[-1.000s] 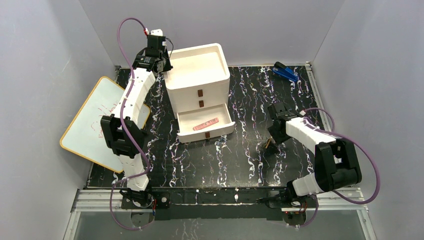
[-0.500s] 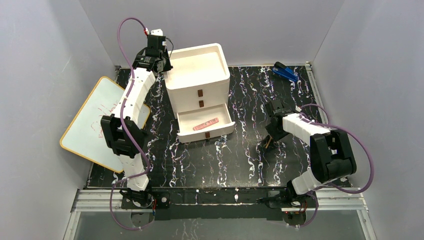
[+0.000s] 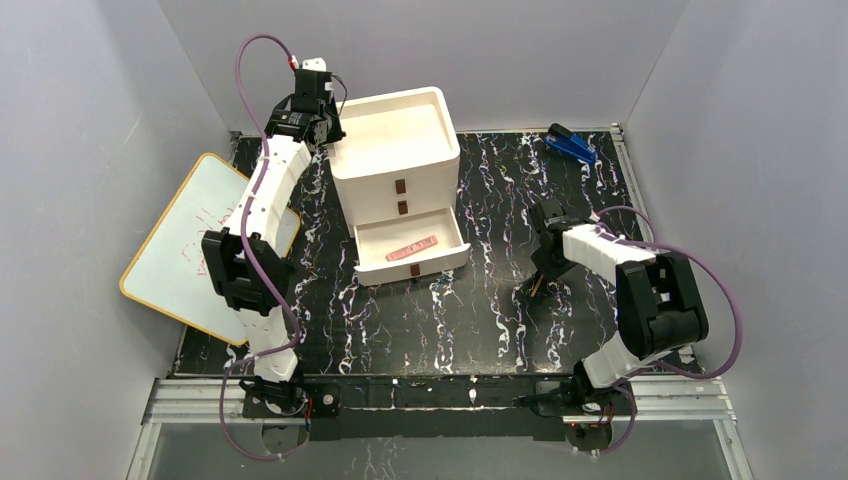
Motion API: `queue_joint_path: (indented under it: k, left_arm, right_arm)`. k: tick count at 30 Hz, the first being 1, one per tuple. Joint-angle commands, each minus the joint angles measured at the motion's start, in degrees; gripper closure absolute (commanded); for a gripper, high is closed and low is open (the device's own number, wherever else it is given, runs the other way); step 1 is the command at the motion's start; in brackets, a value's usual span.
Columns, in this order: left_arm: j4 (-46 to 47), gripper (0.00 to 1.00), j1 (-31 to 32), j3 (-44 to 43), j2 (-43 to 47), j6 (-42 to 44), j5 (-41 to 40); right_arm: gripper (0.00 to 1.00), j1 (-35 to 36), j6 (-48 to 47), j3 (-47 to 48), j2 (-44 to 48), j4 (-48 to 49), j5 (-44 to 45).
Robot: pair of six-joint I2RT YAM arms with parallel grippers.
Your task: Organize the makeup
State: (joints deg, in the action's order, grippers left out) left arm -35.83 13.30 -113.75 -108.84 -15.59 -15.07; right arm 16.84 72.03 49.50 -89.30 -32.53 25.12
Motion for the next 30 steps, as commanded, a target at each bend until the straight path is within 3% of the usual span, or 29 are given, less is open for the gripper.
queue_joint_path:
  k: [1,5,14,21,30]
  left_arm:
    - [-16.7,1.0,0.3,3.7,-4.9,1.4,4.7]
    - [-16.8,1.0,0.3,3.6,-5.0,1.4,4.4]
    - [-16.6,1.0,0.3,3.6,-5.3,1.1,4.9]
    - [-16.1,1.0,0.4,3.1,-6.1,0.1,6.5]
    - [-15.4,1.0,0.5,4.4,-5.1,-0.4,7.0]
  right_arm:
    - [0.69,-0.5,-0.7,1.2,-3.0,0.5,-1.4]
    - [0.99,-0.4,-0.8,1.6,-4.8,0.5,-3.4]
    - [0.99,1.1,0.4,4.3,-4.1,-0.9,-11.6]
    - [0.99,16.5,9.2,19.5,0.5,-6.8,-1.6]
    - [0.99,27.0,20.8,35.6,-8.3,-4.9,0.6]
